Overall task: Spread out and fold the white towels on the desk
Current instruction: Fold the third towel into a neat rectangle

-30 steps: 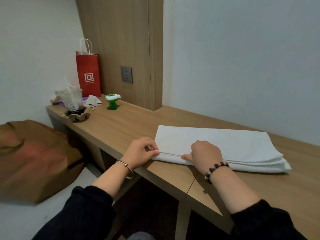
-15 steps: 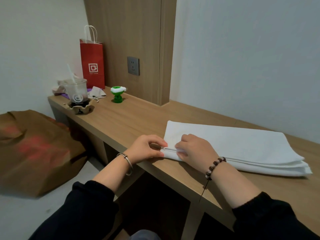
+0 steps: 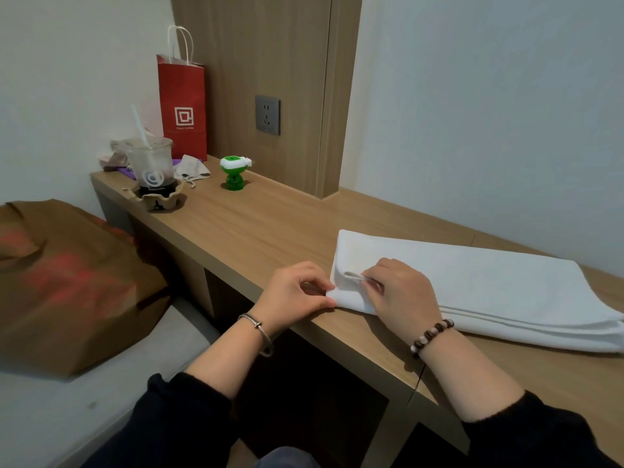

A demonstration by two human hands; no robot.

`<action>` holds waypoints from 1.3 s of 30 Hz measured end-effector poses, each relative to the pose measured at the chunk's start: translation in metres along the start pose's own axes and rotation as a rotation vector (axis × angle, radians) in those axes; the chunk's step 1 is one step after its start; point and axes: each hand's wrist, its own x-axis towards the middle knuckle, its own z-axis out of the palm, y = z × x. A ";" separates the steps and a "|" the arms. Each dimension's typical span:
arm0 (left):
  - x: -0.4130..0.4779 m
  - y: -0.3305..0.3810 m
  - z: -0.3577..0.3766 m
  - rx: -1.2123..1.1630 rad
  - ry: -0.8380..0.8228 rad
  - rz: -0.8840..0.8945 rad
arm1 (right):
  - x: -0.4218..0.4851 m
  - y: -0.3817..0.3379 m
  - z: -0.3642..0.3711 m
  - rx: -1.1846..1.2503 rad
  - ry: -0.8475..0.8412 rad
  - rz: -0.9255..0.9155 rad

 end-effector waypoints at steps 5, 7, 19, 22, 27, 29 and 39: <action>0.001 -0.001 0.000 0.037 -0.006 0.005 | -0.001 -0.005 0.002 -0.055 0.055 -0.136; 0.001 0.000 0.000 0.048 -0.015 -0.012 | -0.003 -0.007 0.003 -0.113 0.009 -0.184; 0.013 0.022 0.006 0.536 -0.103 0.241 | -0.007 0.006 0.005 0.177 -0.134 0.053; 0.013 0.022 0.006 0.614 -0.141 0.273 | -0.011 0.011 0.003 0.194 -0.164 0.091; 0.013 0.019 0.008 0.668 -0.123 0.265 | -0.029 0.047 -0.024 0.112 -0.195 0.270; 0.013 0.018 0.010 0.687 -0.106 0.258 | -0.036 0.063 -0.036 0.061 -0.189 0.340; 0.017 0.027 0.012 0.825 -0.190 0.233 | -0.067 0.078 -0.049 -0.008 -0.120 0.185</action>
